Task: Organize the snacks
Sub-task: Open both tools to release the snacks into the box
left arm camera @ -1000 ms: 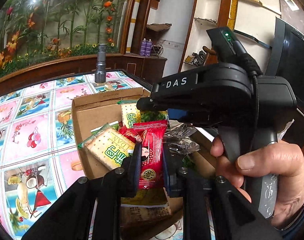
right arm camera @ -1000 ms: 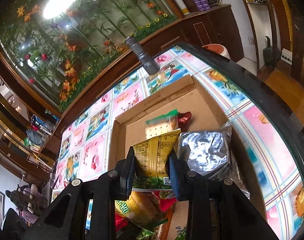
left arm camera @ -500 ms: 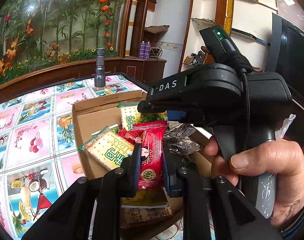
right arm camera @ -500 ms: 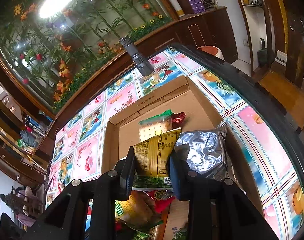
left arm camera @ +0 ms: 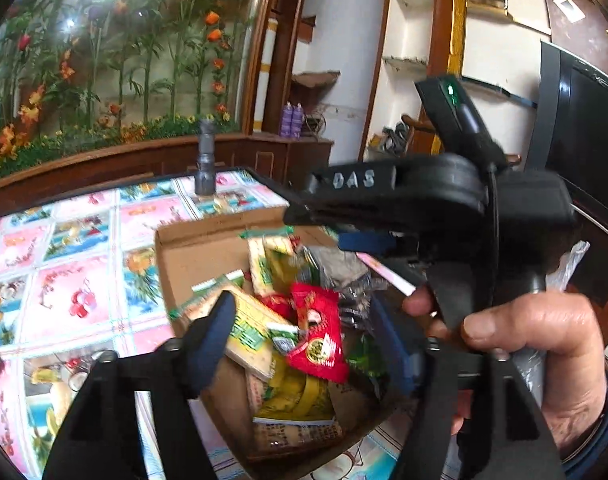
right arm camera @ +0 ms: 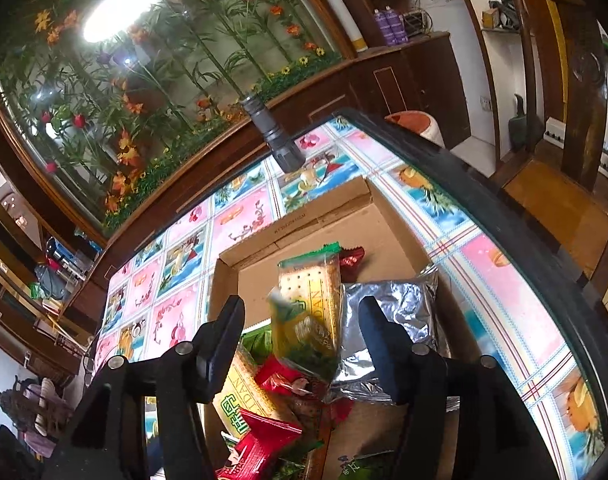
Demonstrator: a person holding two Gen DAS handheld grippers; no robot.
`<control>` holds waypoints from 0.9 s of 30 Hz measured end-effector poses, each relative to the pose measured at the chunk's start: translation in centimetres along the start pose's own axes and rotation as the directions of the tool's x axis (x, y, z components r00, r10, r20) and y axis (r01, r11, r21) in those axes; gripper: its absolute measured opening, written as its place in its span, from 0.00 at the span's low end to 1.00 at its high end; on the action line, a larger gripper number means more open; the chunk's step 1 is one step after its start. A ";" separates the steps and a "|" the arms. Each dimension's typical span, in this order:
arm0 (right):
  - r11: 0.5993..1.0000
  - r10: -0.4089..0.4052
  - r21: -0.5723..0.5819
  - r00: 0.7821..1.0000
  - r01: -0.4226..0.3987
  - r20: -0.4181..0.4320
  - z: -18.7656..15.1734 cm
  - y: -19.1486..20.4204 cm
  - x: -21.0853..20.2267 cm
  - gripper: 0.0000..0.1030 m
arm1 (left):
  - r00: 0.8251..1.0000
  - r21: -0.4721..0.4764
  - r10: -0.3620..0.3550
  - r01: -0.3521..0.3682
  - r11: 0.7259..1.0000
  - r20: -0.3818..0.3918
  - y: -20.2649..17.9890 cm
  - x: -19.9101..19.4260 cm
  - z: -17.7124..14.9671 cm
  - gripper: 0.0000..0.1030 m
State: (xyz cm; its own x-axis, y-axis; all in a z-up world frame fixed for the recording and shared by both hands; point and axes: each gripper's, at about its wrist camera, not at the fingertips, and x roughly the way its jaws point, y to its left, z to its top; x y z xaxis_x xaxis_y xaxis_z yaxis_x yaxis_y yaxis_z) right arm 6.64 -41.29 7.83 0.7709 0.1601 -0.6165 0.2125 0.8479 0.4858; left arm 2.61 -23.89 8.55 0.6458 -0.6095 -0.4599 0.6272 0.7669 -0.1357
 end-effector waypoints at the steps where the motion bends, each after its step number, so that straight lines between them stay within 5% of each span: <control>1: 1.000 0.000 -0.003 1.000 0.000 0.007 0.0 0.1 -0.2 0.63 | 1.000 0.006 0.004 -0.004 1.000 0.012 0.0 -0.3 0.1 0.78; 7: 0.997 -0.056 -0.042 0.997 0.058 0.057 0.0 0.9 -1.1 0.80 | 0.999 0.059 0.025 -0.028 0.998 0.042 -0.9 -1.8 -0.1 0.91; 14: 0.991 -0.114 -0.058 0.989 0.120 0.093 0.0 1.1 -1.7 0.85 | 0.997 0.114 0.066 -0.071 0.991 0.050 -1.5 -2.9 -1.0 0.99; 21: 0.975 -0.188 -0.091 0.970 0.204 0.155 -0.2 2.0 -2.5 0.90 | 0.992 0.112 0.123 -0.122 0.986 -0.004 -0.2 -3.9 -1.2 1.00; 27: 0.969 -0.194 -0.107 0.956 0.221 0.220 -0.3 2.9 -3.6 0.98 | 0.970 0.078 0.238 -0.234 0.969 -0.043 1.8 -5.4 -1.4 1.00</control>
State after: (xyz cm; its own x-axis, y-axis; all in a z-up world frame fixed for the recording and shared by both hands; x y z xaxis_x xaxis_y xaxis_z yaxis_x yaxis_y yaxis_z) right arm 4.27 -39.27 11.23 0.8278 -0.1227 -0.5474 0.3124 0.9114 0.2680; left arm -0.33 -18.93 9.52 0.7572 -0.4004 -0.5161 0.4907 0.8702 0.0448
